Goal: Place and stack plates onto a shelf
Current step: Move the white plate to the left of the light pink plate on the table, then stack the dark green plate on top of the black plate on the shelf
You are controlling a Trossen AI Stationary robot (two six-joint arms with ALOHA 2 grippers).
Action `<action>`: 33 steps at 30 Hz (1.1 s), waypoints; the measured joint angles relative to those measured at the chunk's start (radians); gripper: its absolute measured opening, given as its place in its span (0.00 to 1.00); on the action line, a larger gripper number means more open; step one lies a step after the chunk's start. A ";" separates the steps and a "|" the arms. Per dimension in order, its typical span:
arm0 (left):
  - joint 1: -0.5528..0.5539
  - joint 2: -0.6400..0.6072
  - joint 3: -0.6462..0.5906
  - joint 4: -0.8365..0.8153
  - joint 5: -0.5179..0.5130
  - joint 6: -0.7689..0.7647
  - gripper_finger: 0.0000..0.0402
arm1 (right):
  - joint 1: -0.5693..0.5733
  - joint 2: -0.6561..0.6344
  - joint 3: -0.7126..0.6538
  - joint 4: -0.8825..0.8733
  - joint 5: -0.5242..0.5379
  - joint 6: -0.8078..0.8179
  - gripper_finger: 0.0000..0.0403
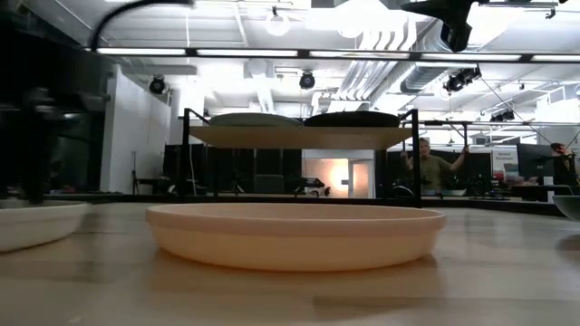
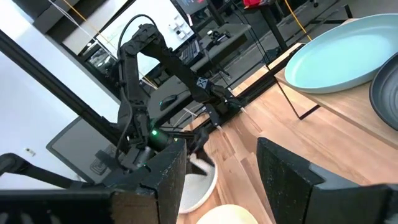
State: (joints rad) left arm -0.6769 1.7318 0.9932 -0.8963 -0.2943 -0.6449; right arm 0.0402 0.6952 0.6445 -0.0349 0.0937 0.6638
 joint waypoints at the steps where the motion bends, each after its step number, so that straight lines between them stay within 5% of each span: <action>1: 0.018 -0.004 0.000 -0.008 -0.016 0.003 0.39 | 0.000 0.000 0.000 0.000 0.000 -0.002 0.44; 9: 0.154 -0.077 0.000 -0.034 -0.067 0.040 0.39 | 0.000 0.000 0.000 -0.001 0.000 -0.002 0.44; 17: 0.252 -0.368 0.000 0.060 -0.041 0.110 0.39 | 0.000 0.000 0.000 0.007 0.000 -0.017 0.44; 27: 0.366 -0.597 -0.010 0.564 -0.050 0.217 0.39 | 0.000 0.000 0.000 0.014 0.010 -0.039 0.44; 33: 0.425 -0.603 -0.180 1.060 0.071 0.231 0.39 | 0.000 0.011 0.000 0.068 0.006 -0.033 0.44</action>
State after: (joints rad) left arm -0.2519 1.1288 0.8134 0.1638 -0.2230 -0.4136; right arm 0.0402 0.7059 0.6445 0.0330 0.0994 0.6306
